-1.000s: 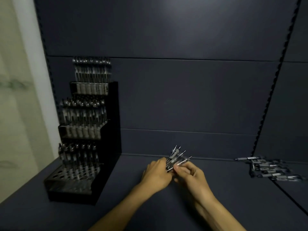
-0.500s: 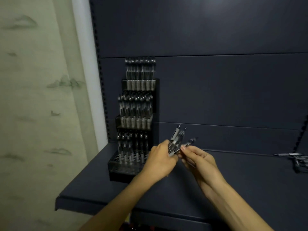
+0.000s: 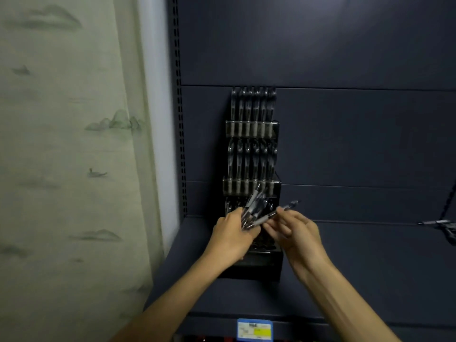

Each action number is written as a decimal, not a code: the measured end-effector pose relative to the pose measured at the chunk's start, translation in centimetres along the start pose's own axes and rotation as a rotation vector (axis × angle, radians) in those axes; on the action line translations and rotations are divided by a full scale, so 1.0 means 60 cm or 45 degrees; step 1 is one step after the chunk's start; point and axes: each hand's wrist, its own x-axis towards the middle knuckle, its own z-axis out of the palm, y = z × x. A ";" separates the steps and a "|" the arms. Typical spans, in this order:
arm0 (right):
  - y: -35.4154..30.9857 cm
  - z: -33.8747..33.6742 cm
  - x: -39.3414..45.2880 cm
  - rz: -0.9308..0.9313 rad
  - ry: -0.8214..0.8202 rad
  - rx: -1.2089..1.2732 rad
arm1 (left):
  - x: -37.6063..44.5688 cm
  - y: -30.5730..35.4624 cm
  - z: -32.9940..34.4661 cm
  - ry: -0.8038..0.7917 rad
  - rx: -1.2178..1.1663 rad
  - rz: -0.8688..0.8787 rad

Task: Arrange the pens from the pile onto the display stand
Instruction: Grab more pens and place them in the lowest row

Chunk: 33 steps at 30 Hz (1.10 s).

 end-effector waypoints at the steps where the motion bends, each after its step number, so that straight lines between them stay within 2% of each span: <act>1: -0.003 -0.002 0.006 -0.061 0.048 0.004 | -0.001 -0.007 -0.005 0.026 0.003 0.021; 5: -0.008 -0.019 0.036 -0.387 0.164 -0.347 | 0.002 -0.032 -0.034 0.148 0.010 0.012; 11: 0.005 -0.021 0.057 -0.655 0.109 -0.868 | 0.006 -0.052 -0.051 0.195 0.066 -0.050; 22: 0.030 -0.016 0.072 -0.790 0.044 -1.352 | 0.010 -0.067 -0.047 0.219 0.058 -0.060; 33: 0.038 -0.010 0.073 -0.835 0.022 -1.571 | 0.011 -0.071 -0.034 0.235 0.123 -0.060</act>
